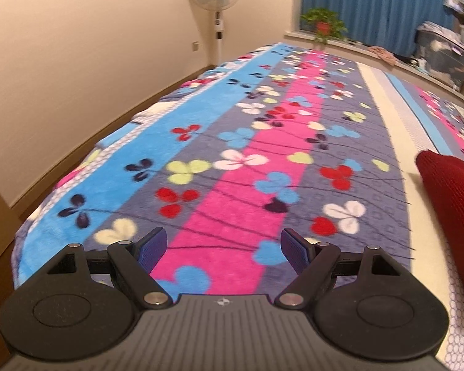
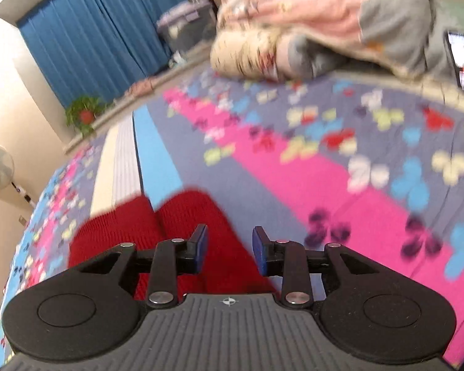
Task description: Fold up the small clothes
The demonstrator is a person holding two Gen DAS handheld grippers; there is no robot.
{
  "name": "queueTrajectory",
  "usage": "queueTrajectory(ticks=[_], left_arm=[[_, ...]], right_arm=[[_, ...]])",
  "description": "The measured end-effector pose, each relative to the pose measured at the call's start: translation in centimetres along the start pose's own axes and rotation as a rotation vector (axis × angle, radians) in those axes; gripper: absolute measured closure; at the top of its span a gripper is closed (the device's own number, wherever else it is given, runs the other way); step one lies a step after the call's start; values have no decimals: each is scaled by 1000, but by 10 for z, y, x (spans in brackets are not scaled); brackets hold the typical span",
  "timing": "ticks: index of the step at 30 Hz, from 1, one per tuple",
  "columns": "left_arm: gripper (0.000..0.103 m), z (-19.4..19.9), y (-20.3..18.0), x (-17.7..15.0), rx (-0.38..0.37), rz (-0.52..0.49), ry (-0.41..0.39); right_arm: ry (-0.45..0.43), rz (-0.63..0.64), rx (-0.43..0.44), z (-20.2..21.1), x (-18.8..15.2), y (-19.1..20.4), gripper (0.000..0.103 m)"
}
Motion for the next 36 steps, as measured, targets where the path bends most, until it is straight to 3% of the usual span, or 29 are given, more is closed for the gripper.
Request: queueTrajectory(ticks=[2,3,6,11,13,15,16,20,23,25,27,30,33,36], left_arm=[[18,0,-15,1,-3,-33,-8],[18,0,-21,2,-3,-49,-11],[18,-1,-39,3,0,-88,-19],[18,0,-55,0,17,-121,-31],[18,3,-61,-1,31,-139,-47],[18,8,-70,-1,43,-171,-81],[18,11,-77,-1,34,-196,-101],[18,17,-115,1,-26,-264,-114],[9,16,-160,11,-162,-206,-85],[9,12,-199,19,-256,-169,-62],[9,2,-235,25,-310,-157,-39],[9,-19,-282,31,-383,-134,6],[9,-45,-312,32,-463,-58,88],[9,-81,-333,25,-537,28,230]], right_arm=[[-23,53,43,6,23,9,66],[-21,97,72,6,32,17,58],[90,286,183,-6,45,46,39],[288,555,276,-53,18,66,39],[400,576,270,-83,-7,54,40],[553,571,179,-110,-41,27,43],[586,560,137,-116,-47,20,43],[519,672,144,-104,-38,37,45],[530,584,157,-105,-25,31,45],[477,523,170,-102,-11,29,43],[443,458,182,-105,7,27,41],[466,367,196,-117,14,22,34],[528,299,196,-135,11,18,32],[563,245,205,-145,4,11,28]])
Point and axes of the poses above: each gripper's, at about its wrist camera, not at the fingertips, and z roughly against the way its jaws point, y to its left, x to its top, the point moved 9 cm from there along -z, roughly the way its jaws point, and after that the axes turned 9 degrees about y, right-handed, at the moved point
